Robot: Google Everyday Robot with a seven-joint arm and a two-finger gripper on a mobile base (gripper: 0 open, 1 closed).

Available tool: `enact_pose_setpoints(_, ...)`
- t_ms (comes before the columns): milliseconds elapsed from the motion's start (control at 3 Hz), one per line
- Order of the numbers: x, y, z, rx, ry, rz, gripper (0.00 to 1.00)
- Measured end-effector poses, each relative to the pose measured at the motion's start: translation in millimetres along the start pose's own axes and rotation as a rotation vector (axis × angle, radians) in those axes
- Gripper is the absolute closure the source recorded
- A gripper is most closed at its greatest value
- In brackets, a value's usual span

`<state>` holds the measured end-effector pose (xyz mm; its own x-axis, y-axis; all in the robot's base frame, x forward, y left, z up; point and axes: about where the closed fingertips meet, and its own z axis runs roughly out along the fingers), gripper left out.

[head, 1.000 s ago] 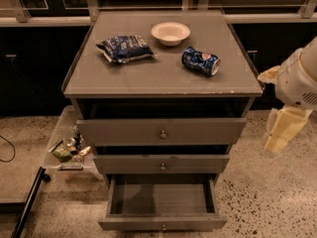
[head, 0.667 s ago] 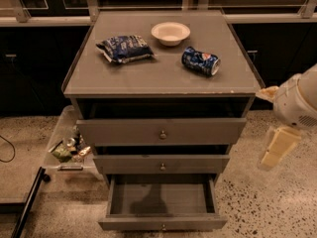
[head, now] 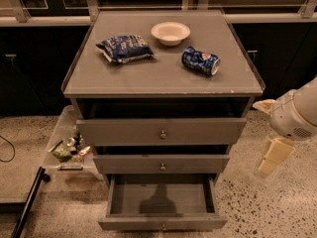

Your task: Close bottom drawer

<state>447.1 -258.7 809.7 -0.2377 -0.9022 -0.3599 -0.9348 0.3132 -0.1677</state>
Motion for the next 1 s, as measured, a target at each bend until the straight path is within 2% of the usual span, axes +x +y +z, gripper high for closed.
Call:
enact_pose_setpoints(333,7,5,15,-0.028,-0.036,0.022,0.0)
enact_pose_setpoints(667,30,17,59,-0.086,-0.097,0.087,0.0)
enact_pose_setpoints(1000,55,27,103,-0.121,-0.128,0.124,0.0)
